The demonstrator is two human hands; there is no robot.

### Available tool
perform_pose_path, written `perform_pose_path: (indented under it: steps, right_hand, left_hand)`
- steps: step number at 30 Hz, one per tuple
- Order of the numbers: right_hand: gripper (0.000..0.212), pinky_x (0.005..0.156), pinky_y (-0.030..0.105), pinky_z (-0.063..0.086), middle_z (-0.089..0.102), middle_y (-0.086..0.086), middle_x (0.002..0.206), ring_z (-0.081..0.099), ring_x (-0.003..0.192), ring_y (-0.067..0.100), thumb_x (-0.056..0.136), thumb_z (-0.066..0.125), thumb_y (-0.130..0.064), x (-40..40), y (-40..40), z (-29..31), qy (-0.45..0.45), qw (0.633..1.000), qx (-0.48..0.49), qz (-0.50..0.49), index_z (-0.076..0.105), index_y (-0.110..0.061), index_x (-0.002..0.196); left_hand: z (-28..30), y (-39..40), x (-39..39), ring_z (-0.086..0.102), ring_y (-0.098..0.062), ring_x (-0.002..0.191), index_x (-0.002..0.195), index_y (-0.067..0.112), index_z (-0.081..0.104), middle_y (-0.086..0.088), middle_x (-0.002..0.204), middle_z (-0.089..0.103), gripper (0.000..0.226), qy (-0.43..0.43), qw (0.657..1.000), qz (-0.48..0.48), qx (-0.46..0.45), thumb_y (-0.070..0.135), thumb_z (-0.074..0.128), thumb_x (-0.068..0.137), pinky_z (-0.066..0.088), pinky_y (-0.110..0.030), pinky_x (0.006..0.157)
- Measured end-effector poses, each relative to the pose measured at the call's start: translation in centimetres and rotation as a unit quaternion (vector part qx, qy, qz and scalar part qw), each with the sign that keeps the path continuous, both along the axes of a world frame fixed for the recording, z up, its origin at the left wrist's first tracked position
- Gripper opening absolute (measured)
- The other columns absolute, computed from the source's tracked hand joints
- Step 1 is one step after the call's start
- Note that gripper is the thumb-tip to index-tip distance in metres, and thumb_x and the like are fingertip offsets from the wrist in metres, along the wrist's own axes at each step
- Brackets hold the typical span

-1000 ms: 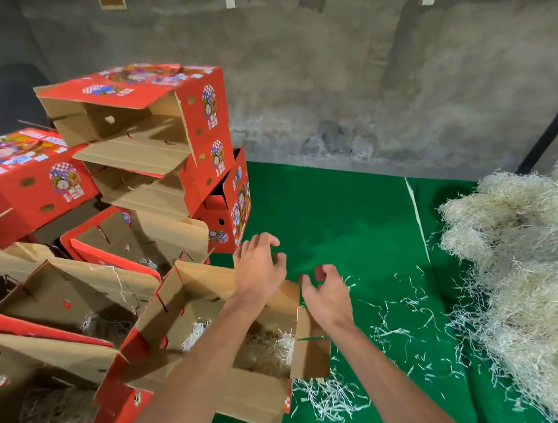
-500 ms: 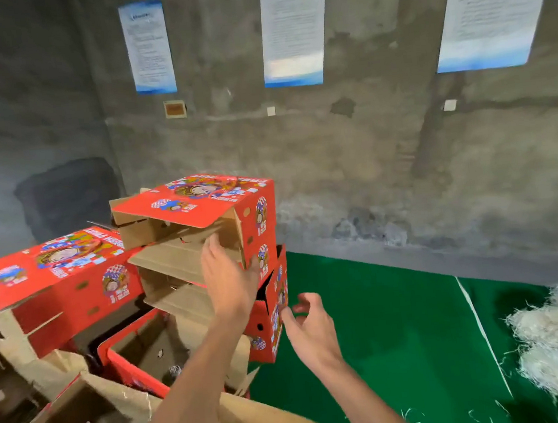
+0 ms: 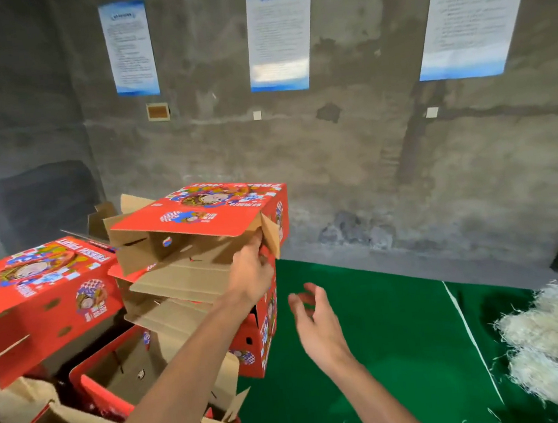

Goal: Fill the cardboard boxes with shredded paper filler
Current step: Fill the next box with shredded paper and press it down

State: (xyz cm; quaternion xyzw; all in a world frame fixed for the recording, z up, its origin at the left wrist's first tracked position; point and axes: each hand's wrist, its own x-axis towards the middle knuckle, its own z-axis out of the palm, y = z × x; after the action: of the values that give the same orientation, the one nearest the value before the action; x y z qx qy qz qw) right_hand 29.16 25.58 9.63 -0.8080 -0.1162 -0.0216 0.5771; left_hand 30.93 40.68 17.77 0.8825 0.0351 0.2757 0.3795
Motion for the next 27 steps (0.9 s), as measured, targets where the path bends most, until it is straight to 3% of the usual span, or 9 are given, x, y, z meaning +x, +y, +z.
perform_pose_path:
  steps: [4,7,12,15,18,21,23,25,27]
  right_hand:
    - [0.052,0.097,0.021,0.035,0.052,-0.014,0.137,0.053,0.118,0.001,0.102,0.042,-0.054,-0.5,-4.4,1.6,-0.010,0.999,0.040,-0.030,0.033,-0.031,0.148]
    - [0.052,0.110,0.022,0.024,0.039,-0.013,0.150,0.037,0.137,0.002,0.104,0.041,-0.049,-1.7,-9.0,2.4,-0.013,0.995,0.090,-0.040,0.030,-0.030,0.152]
    - [0.060,0.124,0.039,0.016,0.024,-0.006,0.161,0.022,0.148,0.010,0.105,0.039,-0.048,-4.0,-19.1,1.0,-0.034,0.979,0.098,-0.176,0.024,-0.022,0.158]
    - [0.061,0.125,0.045,0.014,0.016,0.012,0.163,0.015,0.151,0.022,0.106,0.038,-0.044,-5.8,-25.0,-2.0,-0.004,0.969,0.049,-0.242,0.024,-0.016,0.158]
    - [0.064,0.120,0.043,0.018,0.013,0.018,0.163,0.017,0.151,0.030,0.106,0.035,-0.045,-8.5,-29.5,-7.0,0.068,0.963,0.012,-0.260,0.019,-0.013,0.159]
    - [0.069,0.120,0.045,0.024,0.026,0.018,0.161,0.027,0.148,0.032,0.105,0.035,-0.049,-11.3,-31.8,-12.0,0.157,0.948,0.011,-0.276,0.019,-0.009,0.159]
    - [0.066,0.110,0.038,0.036,0.041,0.021,0.152,0.047,0.130,0.031,0.105,0.034,-0.051,-12.9,-32.5,-14.6,0.198,0.937,0.029,-0.287,0.031,-0.007,0.154]
    - [0.061,0.096,0.031,0.038,0.054,0.018,0.140,0.054,0.110,0.025,0.104,0.032,-0.052,-14.5,-32.8,-16.6,0.211,0.934,0.049,-0.285,0.046,-0.008,0.145]
    - [0.061,0.102,0.035,0.039,0.058,0.014,0.137,0.055,0.117,0.028,0.104,0.028,-0.056,-15.9,-32.9,-18.6,0.228,0.932,0.030,-0.282,0.052,-0.014,0.141]
  left_hand:
    - [0.5,-5.2,-2.0,0.064,-0.034,0.109,0.127,0.008,0.060,-0.012,0.113,0.071,0.043,0.004,0.998,-0.063,0.025,-0.004,0.046,0.088,0.051,-0.038,0.089]
    - [0.1,-9.6,-3.2,0.064,-0.034,0.101,0.116,0.009,0.063,-0.012,0.107,0.072,0.032,0.042,0.993,-0.097,0.052,0.001,0.048,0.089,0.051,-0.037,0.084]
    - [-3.0,-16.3,-5.3,0.063,-0.042,0.097,0.096,0.010,0.057,-0.015,0.093,0.067,0.009,0.111,0.978,-0.129,0.124,0.014,0.050,0.092,0.046,-0.036,0.072]
    - [-5.3,-19.9,-6.5,0.063,-0.043,0.098,0.094,0.016,0.047,-0.018,0.101,0.066,0.004,0.145,0.964,-0.147,0.170,0.014,0.050,0.092,0.047,-0.040,0.077]
    - [-8.0,-23.4,-7.7,0.063,-0.041,0.107,0.112,0.011,0.050,-0.017,0.112,0.067,0.028,0.177,0.946,-0.196,0.189,0.009,0.058,0.085,0.050,-0.045,0.087]
    - [-11.4,-26.3,-9.3,0.063,-0.036,0.107,0.119,0.010,0.047,-0.015,0.114,0.065,0.039,0.201,0.924,-0.232,0.227,0.004,0.061,0.083,0.049,-0.044,0.088]
    - [-13.5,-27.6,-10.4,0.061,-0.032,0.110,0.121,0.011,0.047,-0.012,0.117,0.062,0.038,0.201,0.914,-0.249,0.249,0.002,0.057,0.085,0.048,-0.041,0.088]
    - [-14.9,-28.5,-11.3,0.056,-0.028,0.116,0.125,0.013,0.048,-0.009,0.122,0.059,0.042,0.192,0.906,-0.269,0.263,0.000,0.054,0.086,0.047,-0.040,0.092]
    - [-15.5,-29.1,-12.2,0.052,-0.024,0.117,0.126,0.017,0.051,-0.004,0.122,0.058,0.048,0.172,0.894,-0.303,0.283,-0.002,0.051,0.082,0.045,-0.039,0.093]
